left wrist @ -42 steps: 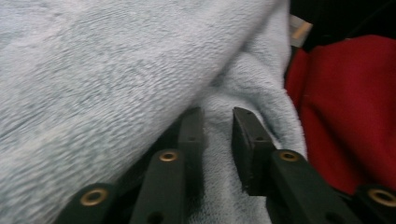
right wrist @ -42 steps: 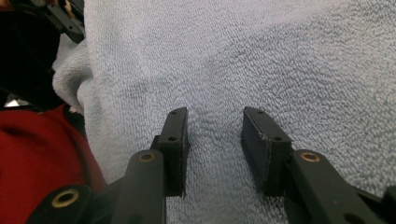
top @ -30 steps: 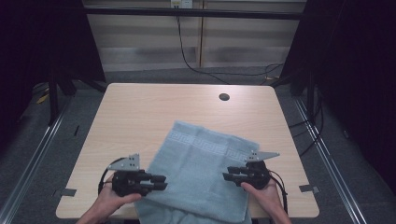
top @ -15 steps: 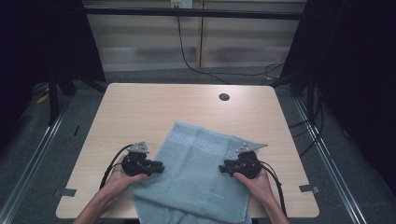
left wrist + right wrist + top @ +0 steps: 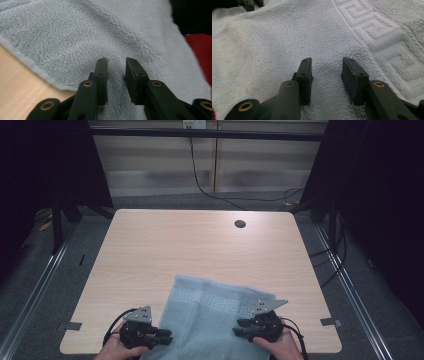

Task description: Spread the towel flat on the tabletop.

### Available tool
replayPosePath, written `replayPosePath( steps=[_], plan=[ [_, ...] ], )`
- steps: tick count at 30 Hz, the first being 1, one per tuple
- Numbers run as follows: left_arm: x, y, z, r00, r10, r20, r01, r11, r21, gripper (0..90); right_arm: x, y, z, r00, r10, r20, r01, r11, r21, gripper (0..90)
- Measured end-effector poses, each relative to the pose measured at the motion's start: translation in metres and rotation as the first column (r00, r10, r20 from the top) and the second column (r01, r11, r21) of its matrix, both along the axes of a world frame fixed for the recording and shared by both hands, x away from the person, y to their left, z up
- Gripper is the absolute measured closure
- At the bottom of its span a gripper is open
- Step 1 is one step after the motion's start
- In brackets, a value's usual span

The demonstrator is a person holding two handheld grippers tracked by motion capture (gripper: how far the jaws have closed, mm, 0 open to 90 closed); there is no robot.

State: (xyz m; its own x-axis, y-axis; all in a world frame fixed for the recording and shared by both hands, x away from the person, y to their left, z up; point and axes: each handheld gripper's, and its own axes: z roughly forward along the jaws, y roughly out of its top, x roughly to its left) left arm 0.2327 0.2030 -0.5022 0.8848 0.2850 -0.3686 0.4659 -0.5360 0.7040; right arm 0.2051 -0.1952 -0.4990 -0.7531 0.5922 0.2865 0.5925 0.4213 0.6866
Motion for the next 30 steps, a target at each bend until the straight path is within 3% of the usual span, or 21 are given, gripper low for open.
replayPosePath(
  steps=[1, 4, 7, 9, 12, 13, 14, 15, 18, 23, 25, 27, 29, 30],
  plan=[
    [0.005, 0.001, 0.002, 0.9996, 0.027, 0.004, -0.027, 0.9996, -0.010, 69.9, 0.000, -0.001, 0.002, 1.0000, 0.001, -0.001, -0.001, 1.000, 0.011, 56.2],
    [0.028, 0.004, 0.007, 0.9949, 0.099, 0.018, -0.098, 0.9943, -0.042, 66.3, 0.007, -0.017, 0.012, 0.9967, -0.068, 0.044, 0.065, 0.997, 0.052, 54.0],
    [0.056, 0.001, 0.010, 0.9882, 0.151, 0.024, -0.150, 0.9877, -0.044, 63.8, 0.018, -0.040, 0.023, 0.9830, -0.167, 0.078, 0.162, 0.985, 0.064, 53.6],
    [0.074, -0.002, 0.011, 0.9833, 0.181, 0.020, -0.180, 0.9828, -0.039, 62.0, 0.025, -0.055, 0.025, 0.9706, -0.219, 0.100, 0.215, 0.976, 0.043, 53.2],
    [0.093, -0.007, 0.013, 0.9783, 0.207, 0.013, -0.206, 0.9770, -0.055, 61.0, 0.034, -0.074, 0.019, 0.9541, -0.287, 0.085, 0.286, 0.958, 0.020, 53.1],
    [0.096, -0.011, 0.013, 0.9780, 0.208, 0.021, -0.207, 0.9773, -0.046, 60.0, 0.037, -0.077, 0.015, 0.9536, -0.291, 0.076, 0.291, 0.957, 0.015, 53.0],
    [0.099, -0.014, 0.011, 0.9780, 0.205, 0.038, -0.204, 0.9783, -0.035, 59.7, 0.037, -0.079, 0.012, 0.9503, -0.301, 0.080, 0.302, 0.953, -0.007, 52.3],
    [0.102, -0.016, 0.008, 0.9786, 0.204, 0.029, -0.203, 0.9787, -0.031, 59.6, 0.037, -0.080, 0.009, 0.9446, -0.315, 0.093, 0.319, 0.947, -0.029, 52.2],
    [0.102, -0.023, -0.002, 0.9816, 0.185, 0.047, -0.186, 0.9821, 0.026, 59.6, 0.040, -0.077, -0.001, 0.9507, -0.301, 0.076, 0.306, 0.949, -0.080, 53.4],
    [0.099, -0.025, -0.001, 0.9791, 0.179, 0.096, -0.185, 0.9815, 0.050, 60.5, 0.059, -0.069, -0.002, 0.9507, -0.294, 0.099, 0.302, 0.950, -0.081, 53.6],
    [0.098, -0.025, 0.000, 0.9732, 0.186, 0.135, -0.197, 0.9775, 0.075, 60.3, 0.071, -0.063, -0.003, 0.9513, -0.285, 0.117, 0.296, 0.951, -0.090, 53.7],
    [0.096, -0.024, -0.001, 0.9704, 0.170, 0.171, -0.187, 0.9786, 0.086, 59.9, 0.082, -0.055, -0.005, 0.9510, -0.274, 0.143, 0.290, 0.952, -0.101, 53.6],
    [0.094, -0.022, 0.000, 0.9615, 0.171, 0.215, -0.198, 0.9739, 0.111, 67.8, 0.091, -0.047, -0.006, 0.9461, -0.275, 0.172, 0.296, 0.948, -0.115, 56.4],
    [0.092, -0.020, 0.001, 0.9523, 0.178, 0.248, -0.215, 0.9676, 0.132, 72.0, 0.094, -0.042, -0.006, 0.9434, -0.275, 0.186, 0.301, 0.944, -0.133, 57.6]
  ],
)
